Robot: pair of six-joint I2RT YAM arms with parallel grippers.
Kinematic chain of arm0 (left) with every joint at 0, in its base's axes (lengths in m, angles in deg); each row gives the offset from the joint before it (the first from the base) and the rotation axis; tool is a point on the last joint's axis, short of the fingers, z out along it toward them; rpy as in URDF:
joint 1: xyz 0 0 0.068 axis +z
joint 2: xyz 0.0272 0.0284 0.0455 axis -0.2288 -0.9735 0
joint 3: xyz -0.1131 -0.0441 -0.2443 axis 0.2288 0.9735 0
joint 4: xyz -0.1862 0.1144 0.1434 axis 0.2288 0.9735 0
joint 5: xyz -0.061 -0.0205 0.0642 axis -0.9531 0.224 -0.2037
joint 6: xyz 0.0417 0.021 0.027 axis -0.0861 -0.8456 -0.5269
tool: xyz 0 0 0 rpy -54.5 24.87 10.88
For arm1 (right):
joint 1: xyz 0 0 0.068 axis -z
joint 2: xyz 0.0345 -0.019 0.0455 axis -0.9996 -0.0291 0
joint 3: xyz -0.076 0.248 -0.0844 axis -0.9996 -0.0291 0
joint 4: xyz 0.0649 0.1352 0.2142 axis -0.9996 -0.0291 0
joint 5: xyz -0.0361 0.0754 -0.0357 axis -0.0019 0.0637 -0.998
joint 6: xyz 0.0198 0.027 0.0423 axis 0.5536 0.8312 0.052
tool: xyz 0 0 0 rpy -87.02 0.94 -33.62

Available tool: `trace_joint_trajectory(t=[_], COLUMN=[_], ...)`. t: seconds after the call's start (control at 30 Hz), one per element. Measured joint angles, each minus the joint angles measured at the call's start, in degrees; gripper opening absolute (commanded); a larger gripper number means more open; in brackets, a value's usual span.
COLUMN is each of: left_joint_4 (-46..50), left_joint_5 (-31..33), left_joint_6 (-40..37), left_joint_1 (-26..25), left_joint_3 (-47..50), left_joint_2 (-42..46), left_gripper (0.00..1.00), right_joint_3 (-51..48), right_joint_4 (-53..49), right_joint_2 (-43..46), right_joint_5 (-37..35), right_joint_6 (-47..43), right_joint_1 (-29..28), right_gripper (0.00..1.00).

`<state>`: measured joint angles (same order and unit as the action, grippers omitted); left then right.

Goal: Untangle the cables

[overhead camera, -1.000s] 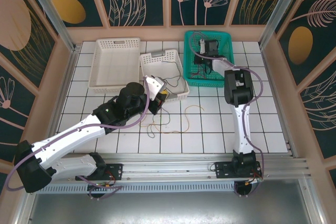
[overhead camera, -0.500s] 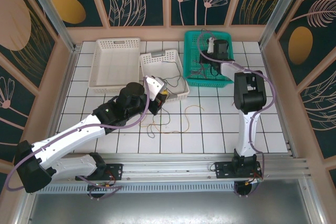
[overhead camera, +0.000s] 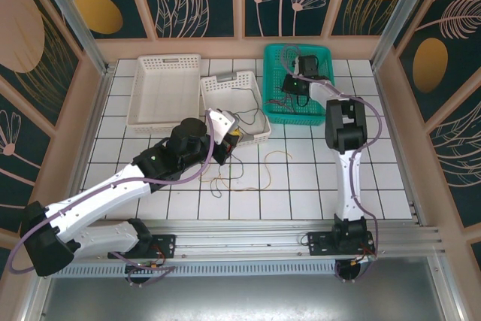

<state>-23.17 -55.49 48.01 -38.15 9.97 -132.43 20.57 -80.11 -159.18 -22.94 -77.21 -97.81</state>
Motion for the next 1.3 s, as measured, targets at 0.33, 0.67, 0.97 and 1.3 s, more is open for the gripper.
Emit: trace_joint_trajectory(t=[0.33, 0.67, 0.97, 1.3], left_joint_4=[0.22, 0.63, 1.07, 1.11], left_joint_5=[-0.22, -0.63, -0.66, -0.90], left_joint_6=[0.00, 0.00, 0.00, 0.00], left_joint_1=[0.00, 0.02, 0.00, 0.00], left_joint_3=[0.00, 0.00, 0.00, -0.02], left_joint_2=[-1.03, -1.60, -1.86, -1.86], left_gripper=[0.00, 0.00, 0.00, 0.00], right_joint_3=[8.55, 6.51, 0.98, -6.16], right_joint_4=[-9.27, -10.51, -12.09, -10.67], right_joint_2=[-3.06, -0.90, 4.87, 20.02], right_joint_5=[-2.27, -2.93, -3.96, -6.16], right_joint_6=[3.43, 5.42, 6.78, 7.91], right_joint_1=[0.48, 0.81, 0.92, 0.92], right_gripper=[0.02, 0.38, 0.45, 0.49])
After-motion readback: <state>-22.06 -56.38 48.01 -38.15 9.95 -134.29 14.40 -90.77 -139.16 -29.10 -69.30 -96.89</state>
